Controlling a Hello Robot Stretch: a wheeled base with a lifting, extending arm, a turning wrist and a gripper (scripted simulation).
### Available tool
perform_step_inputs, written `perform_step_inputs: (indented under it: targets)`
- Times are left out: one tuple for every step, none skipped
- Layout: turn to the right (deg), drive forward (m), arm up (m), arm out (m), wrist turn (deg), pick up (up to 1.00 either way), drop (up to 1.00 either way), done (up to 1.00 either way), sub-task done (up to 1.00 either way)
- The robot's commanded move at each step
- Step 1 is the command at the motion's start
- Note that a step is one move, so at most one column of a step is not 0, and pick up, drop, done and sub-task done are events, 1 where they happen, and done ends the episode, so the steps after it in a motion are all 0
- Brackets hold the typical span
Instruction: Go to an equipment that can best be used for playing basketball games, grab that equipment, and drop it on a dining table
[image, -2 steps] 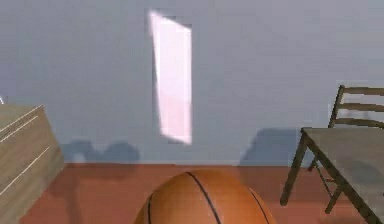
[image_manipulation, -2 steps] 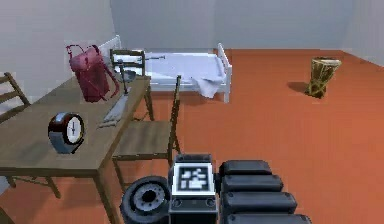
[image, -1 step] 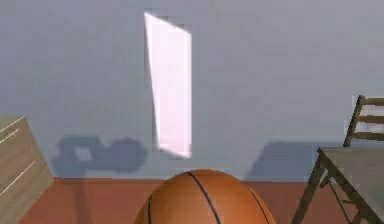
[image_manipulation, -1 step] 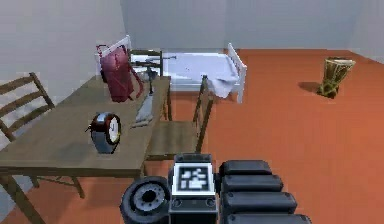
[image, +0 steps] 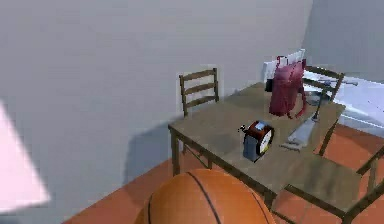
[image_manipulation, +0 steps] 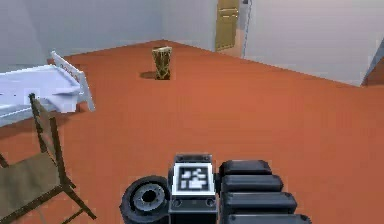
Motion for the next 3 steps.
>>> perform_step_inputs:
  targets:
    - [0.0,0.65,0.00,0.00,0.0,0.00,0.00,0.00,0.00]
    - [45.0,0.00,0.00,0.00,0.0,0.00,0.00,0.00,0.00]
    - [42.0,0.00,0.00,0.00,0.0,0.00,0.00,0.00,0.00]
